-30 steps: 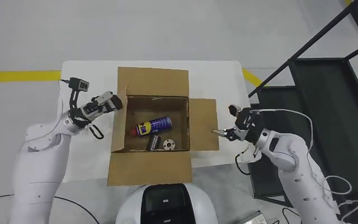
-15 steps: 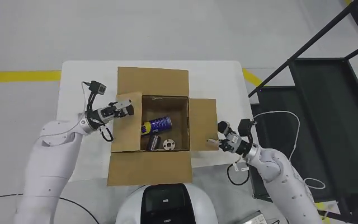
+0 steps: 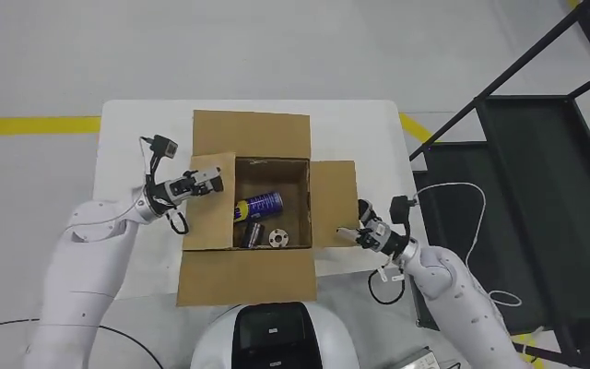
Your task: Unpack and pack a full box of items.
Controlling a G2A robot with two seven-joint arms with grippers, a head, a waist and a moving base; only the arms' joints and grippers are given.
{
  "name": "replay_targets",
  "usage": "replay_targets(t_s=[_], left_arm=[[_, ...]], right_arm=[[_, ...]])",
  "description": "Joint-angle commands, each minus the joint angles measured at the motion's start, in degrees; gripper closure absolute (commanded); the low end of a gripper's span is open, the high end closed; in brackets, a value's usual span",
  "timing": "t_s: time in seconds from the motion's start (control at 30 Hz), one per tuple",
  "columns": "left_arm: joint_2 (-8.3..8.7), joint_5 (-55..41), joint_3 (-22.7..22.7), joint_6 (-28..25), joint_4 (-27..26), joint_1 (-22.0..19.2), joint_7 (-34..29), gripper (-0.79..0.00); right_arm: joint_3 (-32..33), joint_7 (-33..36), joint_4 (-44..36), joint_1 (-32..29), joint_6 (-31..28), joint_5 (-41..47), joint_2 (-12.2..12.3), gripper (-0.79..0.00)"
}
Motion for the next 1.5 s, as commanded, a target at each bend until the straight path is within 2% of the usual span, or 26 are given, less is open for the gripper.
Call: replay_targets(t_s=[0.0, 0.23, 0.4, 0.6, 0.73, 0.93, 1.1, 1.27, 1.47], left_arm=[[0.04, 0.23, 0.11, 0.00, 0.05, 0.02, 0.33, -0.785], [0.19, 1.03, 0.16, -0.30, 0.54, 0.18, 1.51, -0.785], [0.24, 1.84, 0.44, -0.79, 0.88, 0.27, 2.58, -0.785], [0.55, 3.83, -0.14, -1.56, 1.24, 0.41, 3.81, -0.785], [0.84, 5.38, -0.76, -2.06, 1.32, 0.60, 4.34, -0.785], [1.25, 6.87, -1.44, -2.89, 0.49, 0.90, 4.51, -0.785], [1.51, 7.04, -1.55, -3.31, -1.32, 1.57, 3.95, -0.785], [1.70, 7.00, -1.79, -3.26, -1.49, 1.81, 4.39, -0.785], [2.05, -0.46, -5.59, -4.32, -1.45, 1.77, 6.87, -0.785]], right_arm=[[-0.70, -0.73, -0.66, 1.11, -0.87, 0.41, -0.16, -0.785], [-3.82, -2.57, -2.71, 7.12, -1.64, 0.20, -0.95, -0.785], [-10.96, -3.15, -3.02, 14.08, -5.14, 1.94, -2.38, -0.785], [-22.07, 1.96, 4.12, 22.94, -4.98, 1.12, -4.70, -0.785], [-26.66, 4.85, 9.84, 27.58, -3.22, -0.41, -6.08, -0.785], [-28.36, 9.08, 11.80, 31.01, -0.04, -7.73, -6.53, -0.785], [-28.49, 10.41, 11.30, 31.43, -0.21, -8.06, -6.50, -0.785], [-26.90, 8.39, 9.12, 31.15, -0.11, -7.00, -6.29, -0.785], [-24.95, 6.90, 6.98, 30.47, 0.10, -6.46, -5.91, -0.785]])
